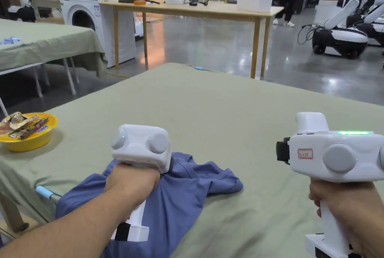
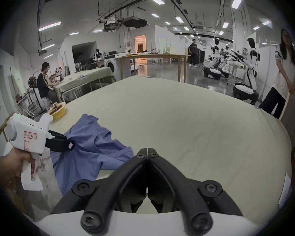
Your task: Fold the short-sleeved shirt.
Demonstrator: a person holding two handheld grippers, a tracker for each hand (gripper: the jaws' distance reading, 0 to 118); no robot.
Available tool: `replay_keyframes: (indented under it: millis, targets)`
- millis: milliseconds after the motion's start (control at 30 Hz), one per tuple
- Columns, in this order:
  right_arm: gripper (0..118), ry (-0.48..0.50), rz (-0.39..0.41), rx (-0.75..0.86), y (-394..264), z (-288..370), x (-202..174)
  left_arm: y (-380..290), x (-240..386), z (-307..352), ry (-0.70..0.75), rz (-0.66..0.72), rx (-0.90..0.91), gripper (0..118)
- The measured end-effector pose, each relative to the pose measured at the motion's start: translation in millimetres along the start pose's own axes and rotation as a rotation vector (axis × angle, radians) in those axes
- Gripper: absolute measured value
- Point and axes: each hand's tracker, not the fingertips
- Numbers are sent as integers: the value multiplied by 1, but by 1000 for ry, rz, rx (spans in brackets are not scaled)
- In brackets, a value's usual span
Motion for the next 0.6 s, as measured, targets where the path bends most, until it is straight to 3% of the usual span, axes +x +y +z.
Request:
replay_keyframes:
  millis: [300,600]
  targets:
    - [0,-65,-27,84,10,56,29,19,53,51,-39,-72,102,12]
    - [0,-182,-84,114,-8,109,92,18,159,68,-142,-207,130,12]
